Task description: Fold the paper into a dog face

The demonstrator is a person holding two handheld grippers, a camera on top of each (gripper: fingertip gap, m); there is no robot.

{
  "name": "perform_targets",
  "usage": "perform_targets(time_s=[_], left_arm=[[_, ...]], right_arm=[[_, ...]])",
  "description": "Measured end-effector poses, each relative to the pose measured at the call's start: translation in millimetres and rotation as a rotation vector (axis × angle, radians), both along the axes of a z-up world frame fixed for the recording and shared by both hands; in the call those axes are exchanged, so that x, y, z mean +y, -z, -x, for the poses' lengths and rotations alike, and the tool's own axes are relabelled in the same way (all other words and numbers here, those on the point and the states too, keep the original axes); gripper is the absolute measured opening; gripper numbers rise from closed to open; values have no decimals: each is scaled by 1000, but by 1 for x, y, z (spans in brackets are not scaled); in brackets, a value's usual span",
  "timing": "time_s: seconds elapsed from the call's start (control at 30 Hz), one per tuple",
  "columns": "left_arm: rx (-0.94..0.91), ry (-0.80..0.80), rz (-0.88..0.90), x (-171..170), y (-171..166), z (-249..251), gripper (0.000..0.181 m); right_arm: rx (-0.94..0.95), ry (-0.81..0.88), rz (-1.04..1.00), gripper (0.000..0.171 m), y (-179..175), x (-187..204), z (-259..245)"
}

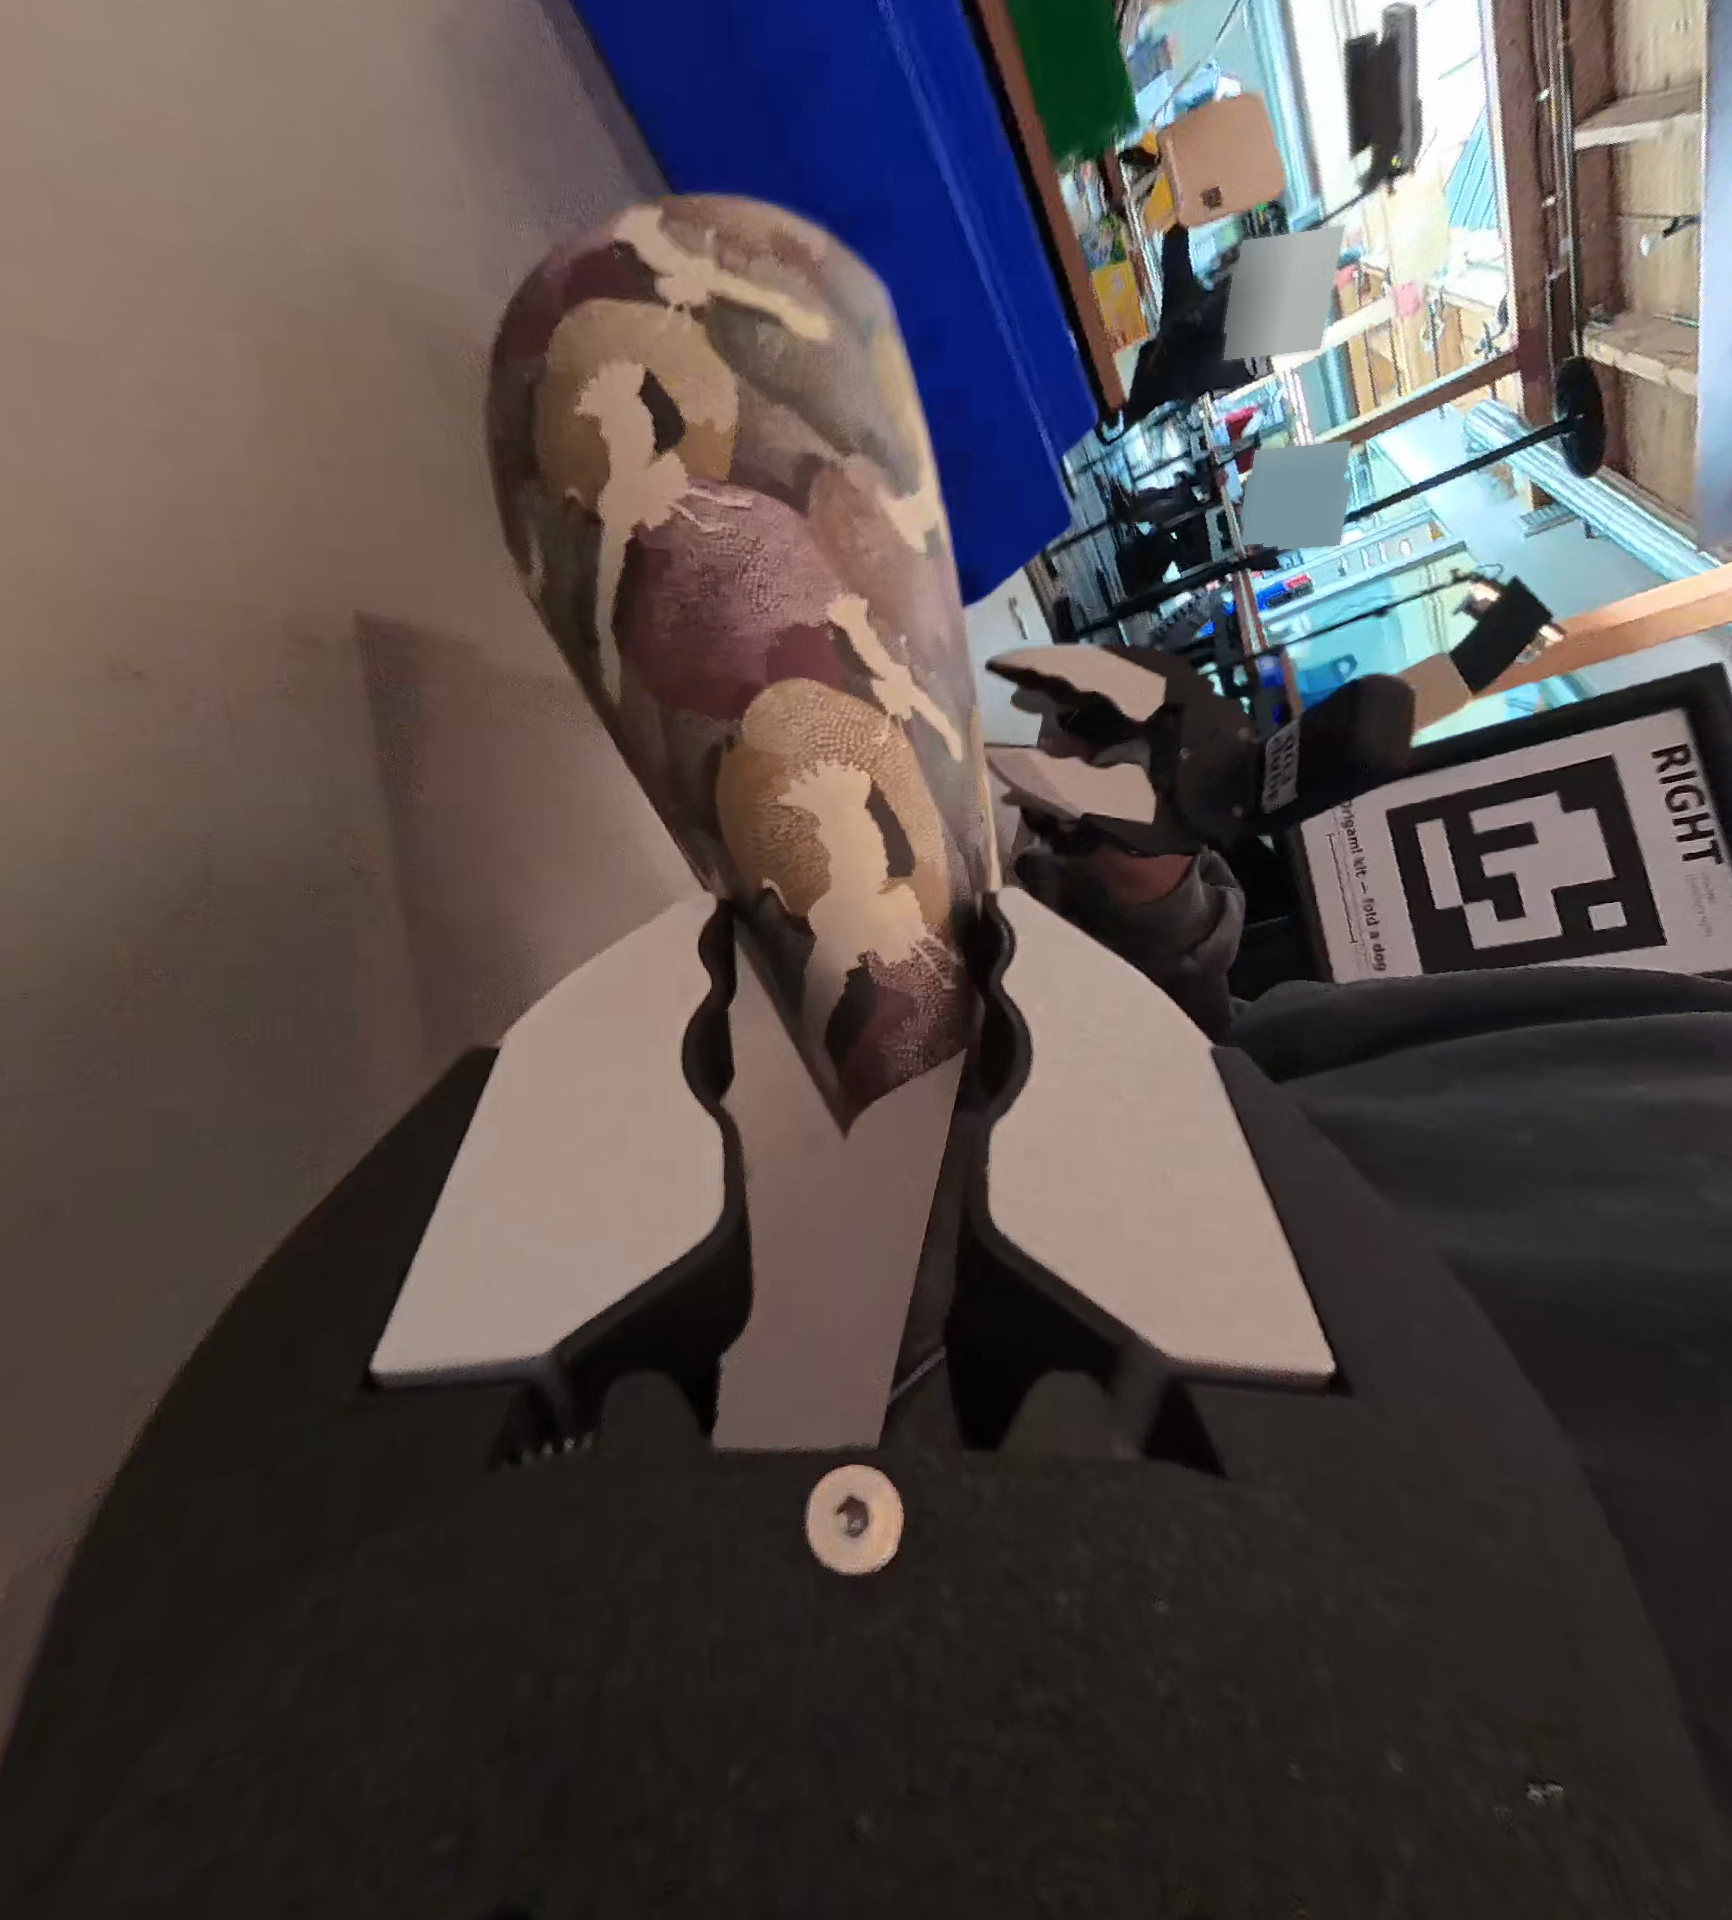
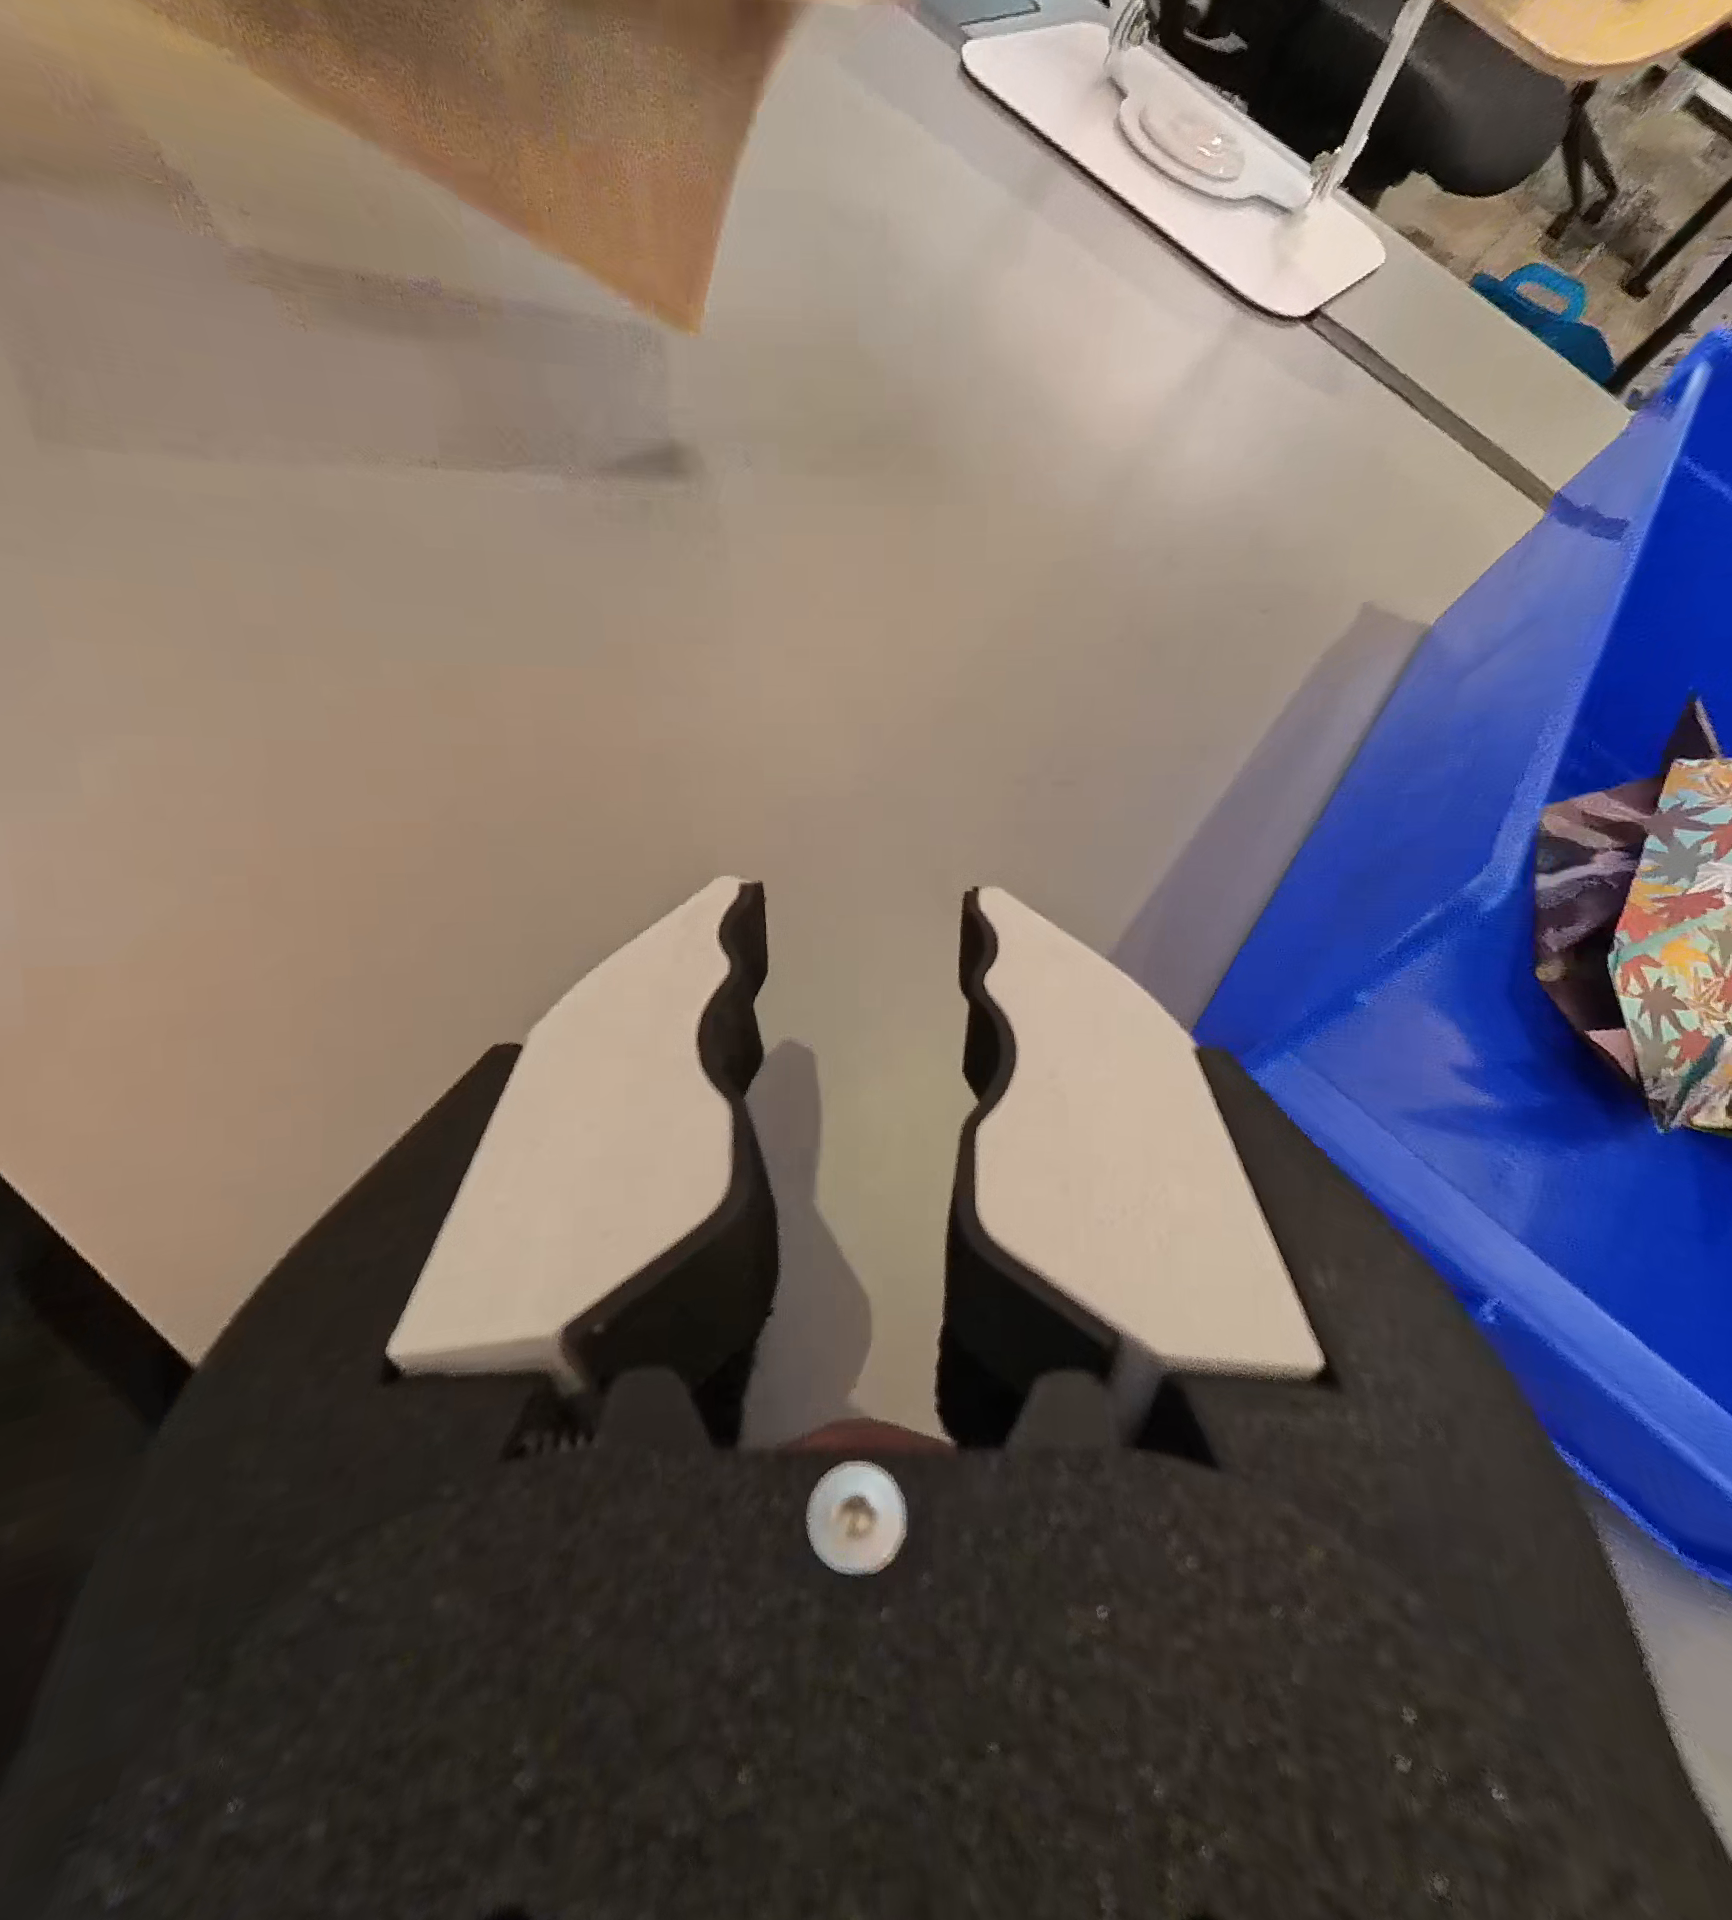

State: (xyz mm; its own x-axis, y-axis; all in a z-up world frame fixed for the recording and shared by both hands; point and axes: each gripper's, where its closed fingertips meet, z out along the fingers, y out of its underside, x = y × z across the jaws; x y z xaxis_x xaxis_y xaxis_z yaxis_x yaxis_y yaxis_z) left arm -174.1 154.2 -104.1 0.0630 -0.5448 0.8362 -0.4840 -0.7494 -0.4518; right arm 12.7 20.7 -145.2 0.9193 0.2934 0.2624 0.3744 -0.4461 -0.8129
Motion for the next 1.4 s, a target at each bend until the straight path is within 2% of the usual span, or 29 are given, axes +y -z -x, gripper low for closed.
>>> perform_targets(time_s=[0.2, 0.37, 0.5, 0.57, 0.63, 0.73, 0.8, 0.87, 1.0, 1.07, 1.17, 1.3, 1.4], left_arm=[[137, -23, 5, 9, 46, -21, 65], [142, -46, 22, 16, 50, -18, 82], [140, -92, 18, 28, 52, -7, 87], [138, -115, 17, 34, 52, 0, 84], [142, -144, -3, 40, 51, 7, 85], [178, -176, -89, 43, 50, 18, 80], [193, -193, -166, 40, 47, 23, 74], [196, -196, -222, 34, 44, 25, 70], [188, -194, -309, 23, 39, 25, 65], [178, -197, -361, 22, 37, 23, 64], [169, -190, -411, 21, 37, 18, 62], [203, -192, -444, 18, 42, 16, 60], [234, -207, -484, 17, 49, 15, 53]], right_arm=[[30, 9, 1, 34, -3, 1, -6], [21, -57, 26, 33, -9, 28, 11], [8, -148, 77, 33, -10, 60, 41], [21, -203, 104, 32, -4, 76, 57], [47, -244, 215, 23, 16, 86, 69], [67, -213, 362, 23, 39, 95, 72], [80, -189, 422, 12, 49, 99, 70], [94, -183, 434, 0, 50, 104, 72], [136, -166, 452, 0, 50, 115, 81], [204, -204, 464, 4, 48, 127, 102], [299, -256, 431, 6, 24, 151, 132], [53, -127, 357, 4, 16, 144, 54], [162, -132, 470, 0, 31, 118, 36]])
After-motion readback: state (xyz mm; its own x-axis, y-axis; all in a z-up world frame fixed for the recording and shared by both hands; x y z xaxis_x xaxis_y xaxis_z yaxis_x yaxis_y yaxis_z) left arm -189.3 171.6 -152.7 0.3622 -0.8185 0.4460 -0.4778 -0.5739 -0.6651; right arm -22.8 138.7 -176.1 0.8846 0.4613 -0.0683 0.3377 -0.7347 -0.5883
